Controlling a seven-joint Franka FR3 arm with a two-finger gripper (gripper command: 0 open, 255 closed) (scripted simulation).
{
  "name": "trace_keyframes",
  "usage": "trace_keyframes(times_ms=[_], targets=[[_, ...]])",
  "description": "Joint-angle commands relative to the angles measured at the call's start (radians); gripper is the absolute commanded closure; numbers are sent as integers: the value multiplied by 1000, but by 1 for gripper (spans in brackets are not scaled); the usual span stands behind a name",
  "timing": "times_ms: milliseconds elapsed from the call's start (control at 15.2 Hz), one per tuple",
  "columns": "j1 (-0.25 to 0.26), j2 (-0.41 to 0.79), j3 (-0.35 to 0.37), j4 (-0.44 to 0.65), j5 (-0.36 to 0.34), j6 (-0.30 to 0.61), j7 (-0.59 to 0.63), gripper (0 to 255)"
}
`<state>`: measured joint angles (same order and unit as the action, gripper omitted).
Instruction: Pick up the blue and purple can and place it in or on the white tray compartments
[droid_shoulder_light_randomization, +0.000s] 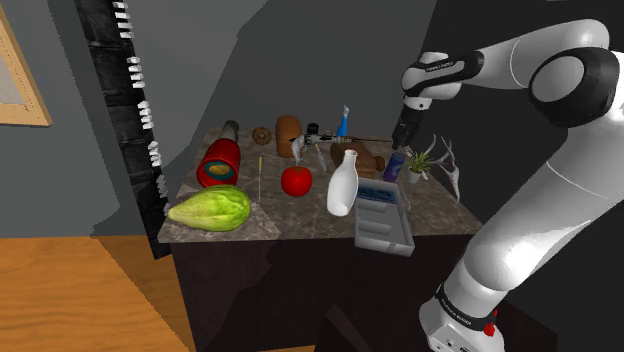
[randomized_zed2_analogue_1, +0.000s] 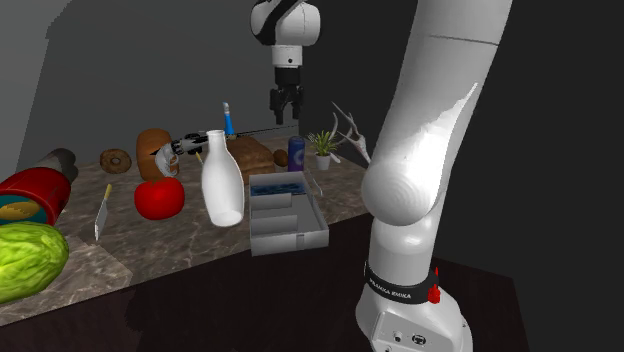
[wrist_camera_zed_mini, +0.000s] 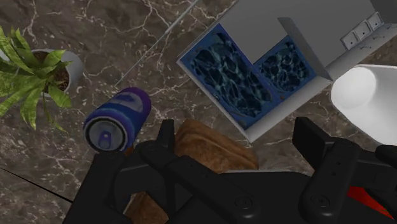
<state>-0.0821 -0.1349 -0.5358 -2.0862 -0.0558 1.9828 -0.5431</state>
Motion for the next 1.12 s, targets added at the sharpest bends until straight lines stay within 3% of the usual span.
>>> trace_keyframes(times_ms=[0, 330, 726, 1056], targets=[[-7, 86, -30, 50, 44, 19, -62, 0], [-61, 303, -66, 199, 172, 34, -212, 0], [-182, 561, -47, 426, 309, 4, -348, 0], [-187, 585, -36, 390, 325, 60, -358, 0]])
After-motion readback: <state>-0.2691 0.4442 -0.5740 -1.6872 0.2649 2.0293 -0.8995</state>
